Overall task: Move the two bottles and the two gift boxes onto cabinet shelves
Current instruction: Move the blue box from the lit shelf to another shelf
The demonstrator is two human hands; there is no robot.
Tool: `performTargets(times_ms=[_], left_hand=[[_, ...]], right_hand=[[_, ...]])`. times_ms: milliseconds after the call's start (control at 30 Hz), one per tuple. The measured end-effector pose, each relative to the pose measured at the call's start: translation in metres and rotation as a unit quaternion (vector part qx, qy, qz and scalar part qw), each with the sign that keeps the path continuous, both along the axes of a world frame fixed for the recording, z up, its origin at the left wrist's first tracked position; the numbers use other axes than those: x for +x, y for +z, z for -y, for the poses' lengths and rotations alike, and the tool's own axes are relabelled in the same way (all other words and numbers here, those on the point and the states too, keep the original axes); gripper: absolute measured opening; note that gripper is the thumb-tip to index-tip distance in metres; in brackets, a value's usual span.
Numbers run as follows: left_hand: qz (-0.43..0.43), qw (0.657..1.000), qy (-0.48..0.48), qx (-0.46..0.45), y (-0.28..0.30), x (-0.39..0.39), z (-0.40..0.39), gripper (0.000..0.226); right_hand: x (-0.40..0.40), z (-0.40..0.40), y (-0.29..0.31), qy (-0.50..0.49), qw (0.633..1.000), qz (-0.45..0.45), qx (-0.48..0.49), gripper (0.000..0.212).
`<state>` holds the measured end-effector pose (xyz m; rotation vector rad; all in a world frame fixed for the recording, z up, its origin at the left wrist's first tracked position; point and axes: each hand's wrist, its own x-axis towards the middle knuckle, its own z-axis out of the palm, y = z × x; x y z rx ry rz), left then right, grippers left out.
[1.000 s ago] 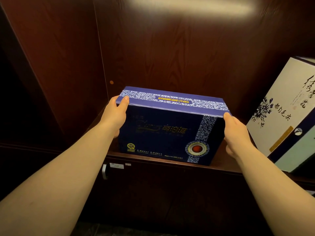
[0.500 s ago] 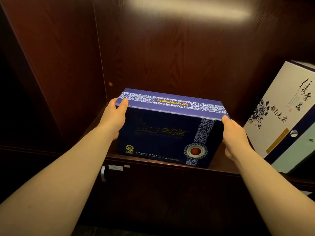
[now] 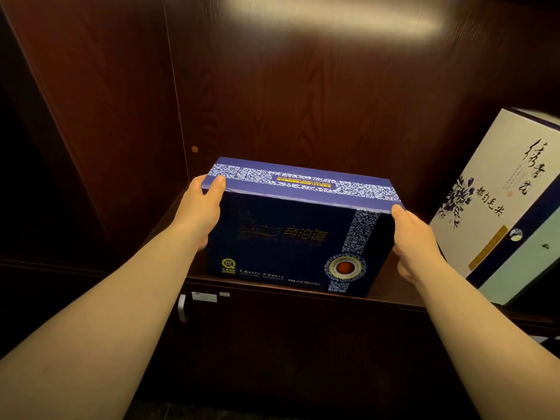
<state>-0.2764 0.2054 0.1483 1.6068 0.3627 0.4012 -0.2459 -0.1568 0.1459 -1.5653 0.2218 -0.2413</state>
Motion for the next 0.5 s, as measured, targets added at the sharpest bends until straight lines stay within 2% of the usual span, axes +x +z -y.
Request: performTargets(times_ms=[500], left_hand=[[-0.008, 1.0, 0.015, -0.007, 0.0009, 0.0002, 0.0047, 0.05]], right_hand=[[0.0051, 0.0021, 0.0011, 0.003, 1.0, -0.008, -0.008, 0.021]])
